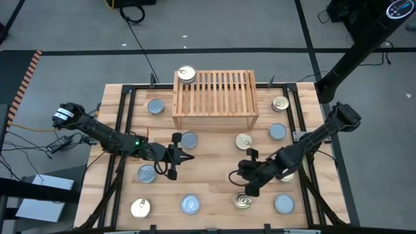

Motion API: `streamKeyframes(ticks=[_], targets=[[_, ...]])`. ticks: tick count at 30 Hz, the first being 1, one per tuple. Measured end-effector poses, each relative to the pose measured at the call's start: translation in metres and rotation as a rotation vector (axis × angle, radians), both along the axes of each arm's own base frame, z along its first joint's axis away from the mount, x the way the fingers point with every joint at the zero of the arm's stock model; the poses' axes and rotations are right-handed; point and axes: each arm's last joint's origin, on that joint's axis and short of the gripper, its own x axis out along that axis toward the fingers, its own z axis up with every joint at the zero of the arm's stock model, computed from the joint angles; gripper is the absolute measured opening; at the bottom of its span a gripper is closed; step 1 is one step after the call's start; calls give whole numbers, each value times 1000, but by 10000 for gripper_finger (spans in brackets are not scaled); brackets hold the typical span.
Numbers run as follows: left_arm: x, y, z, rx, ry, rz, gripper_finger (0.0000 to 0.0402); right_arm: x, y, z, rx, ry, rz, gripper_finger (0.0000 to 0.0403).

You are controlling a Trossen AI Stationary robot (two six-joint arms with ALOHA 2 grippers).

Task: Stack canned seafood by type on shelf
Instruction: Put the green tuna can on the shelf

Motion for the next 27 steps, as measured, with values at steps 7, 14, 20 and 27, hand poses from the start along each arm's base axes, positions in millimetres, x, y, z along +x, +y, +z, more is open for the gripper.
streamKeyframes(ticks=[7, 14, 20, 27], targets=[[0, 0, 0, 0, -1, 0, 2, -27, -6, 3, -20, 149, -102, 13], [0, 0, 0, 0, -1, 0, 2, -31, -1, -6, -13, 212, -141, 17], [2, 2, -4, -4, 1, 110, 2, -19, 9, -17, 21, 202, -103, 14], [9, 1, -29, 10, 104, 177, 8, -10, 16, -33, 14, 229, -72, 19]])
